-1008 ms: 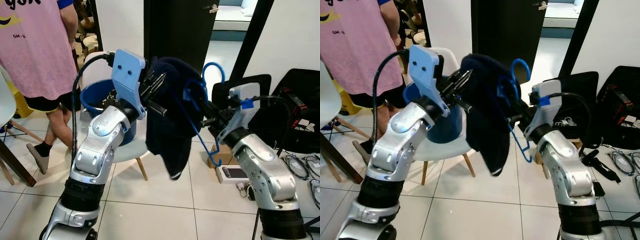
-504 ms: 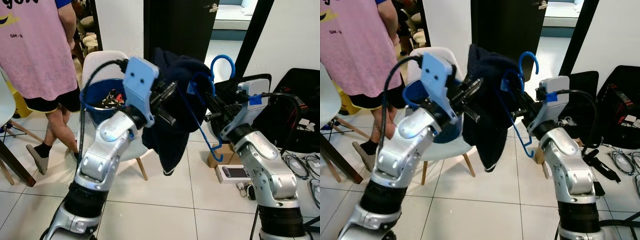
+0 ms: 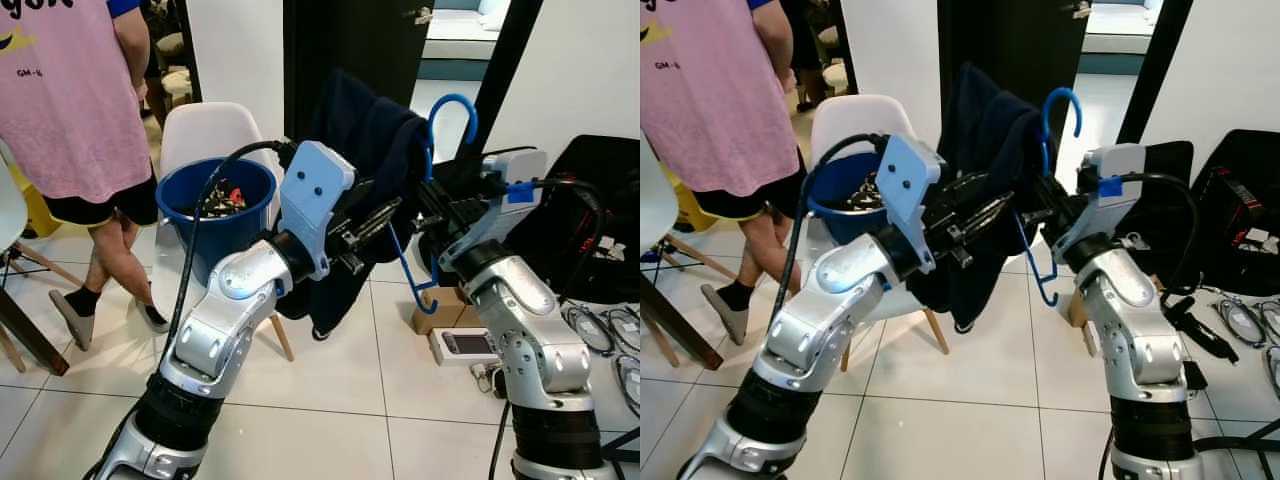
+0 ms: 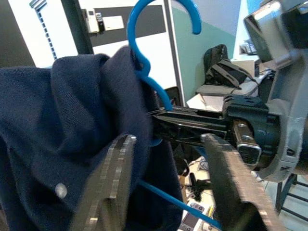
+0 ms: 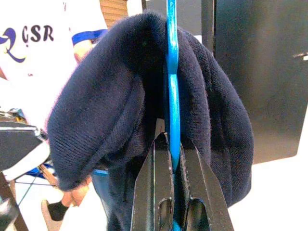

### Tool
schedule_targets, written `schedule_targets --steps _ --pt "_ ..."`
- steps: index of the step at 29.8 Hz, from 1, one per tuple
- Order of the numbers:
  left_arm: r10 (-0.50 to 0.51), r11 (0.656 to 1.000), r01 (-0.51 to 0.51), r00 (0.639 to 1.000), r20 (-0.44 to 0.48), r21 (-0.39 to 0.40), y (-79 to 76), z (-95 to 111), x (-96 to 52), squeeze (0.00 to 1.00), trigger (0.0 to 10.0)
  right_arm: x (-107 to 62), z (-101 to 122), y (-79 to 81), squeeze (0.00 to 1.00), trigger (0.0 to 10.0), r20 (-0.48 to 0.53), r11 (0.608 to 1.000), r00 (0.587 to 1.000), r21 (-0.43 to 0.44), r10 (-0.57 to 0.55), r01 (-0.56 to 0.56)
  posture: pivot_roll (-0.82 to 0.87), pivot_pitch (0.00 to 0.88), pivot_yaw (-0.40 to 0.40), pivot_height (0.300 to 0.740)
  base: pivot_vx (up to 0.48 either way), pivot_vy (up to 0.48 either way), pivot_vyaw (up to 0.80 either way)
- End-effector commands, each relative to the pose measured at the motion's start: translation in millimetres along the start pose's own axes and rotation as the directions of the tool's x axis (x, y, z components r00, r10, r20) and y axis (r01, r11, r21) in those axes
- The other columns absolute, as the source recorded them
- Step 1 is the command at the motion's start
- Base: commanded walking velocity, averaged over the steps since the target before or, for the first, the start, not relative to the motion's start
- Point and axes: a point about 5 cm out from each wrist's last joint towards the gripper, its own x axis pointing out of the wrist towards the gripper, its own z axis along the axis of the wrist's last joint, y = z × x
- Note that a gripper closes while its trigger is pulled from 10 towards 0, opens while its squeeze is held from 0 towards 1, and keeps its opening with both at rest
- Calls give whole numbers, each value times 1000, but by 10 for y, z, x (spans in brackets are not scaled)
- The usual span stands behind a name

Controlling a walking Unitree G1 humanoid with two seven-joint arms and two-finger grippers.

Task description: Hang hanger

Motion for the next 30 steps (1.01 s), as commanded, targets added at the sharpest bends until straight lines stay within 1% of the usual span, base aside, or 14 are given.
schedule_targets --steps 1,4,6,8,10,12,14,15,20,21,26,27,29,30 --pt "-15 1000 15 1000 12 7 20 50 -44 1000 10000 17 178 56 0 10000 104 999 994 -12 39 -38 -19 8 -13 740 0 0 0" --pt "-14 1000 14 999 34 5 82 107 -68 1000 10000 11 200 67 0 10000 117 998 991 -14 60 -59 -18 10 -13 740 0 0 0" --pt "13 1000 -12 997 79 -13 215 222 -113 1000 10000 -19 234 64 0 10000 127 995 987 -27 97 -95 -18 10 -13 740 0 0 0" --pt "23 1000 -21 995 93 -18 256 258 -129 1000 10000 -29 243 60 0 10000 129 994 986 -32 108 -105 -18 10 -13 740 0 0 0" --pt "61 995 -48 984 166 -84 441 416 -223 1000 10000 -79 293 -29 0 10000 130 990 983 -63 131 -124 -19 11 -13 740 0 0 0" --pt "66 994 -49 981 181 -99 477 449 -246 1000 10000 -89 306 -54 0 10000 130 990 983 -70 133 -124 -19 11 -13 740 0 0 0" --pt "55 993 -29 972 226 -116 580 563 -356 1000 10000 -125 362 -162 0 10000 129 988 983 -99 134 -121 -18 12 -15 740 0 0 0" --pt "55 993 -29 972 226 -116 580 563 -356 1000 10000 -125 362 -162 0 10000 129 988 983 -99 134 -121 -18 12 -15 740 0 0 0" --pt "40 995 -18 972 231 -96 733 645 -560 1000 10000 -212 470 -290 0 10000 126 976 975 -139 185 -167 -14 13 -19 740 0 0 0" --pt "80 994 -64 975 208 -84 810 617 -618 1000 10000 -272 513 -329 0 10000 120 968 966 -135 228 -212 -9 15 -22 740 0 0 0" --pt "174 984 -166 972 159 -62 962 538 -749 1000 10000 -419 625 -400 0 10000 104 940 938 -129 330 -316 -12 15 -23 740 0 0 0" --pt "180 983 -172 972 153 -65 978 526 -767 145 10000 -439 636 -407 0 10000 99 935 934 -128 344 -331 -12 15 -23 740 0 0 0" --pt "180 983 -172 972 153 -65 978 526 -767 145 10000 -439 636 -407 0 10000 99 935 934 -128 344 -331 -12 15 -23 740 0 0 0" --pt "175 984 -167 975 139 -65 987 497 -791 0 10000 -469 656 -405 0 10000 99 928 925 -120 366 -354 -15 15 -25 740 0 0 0"
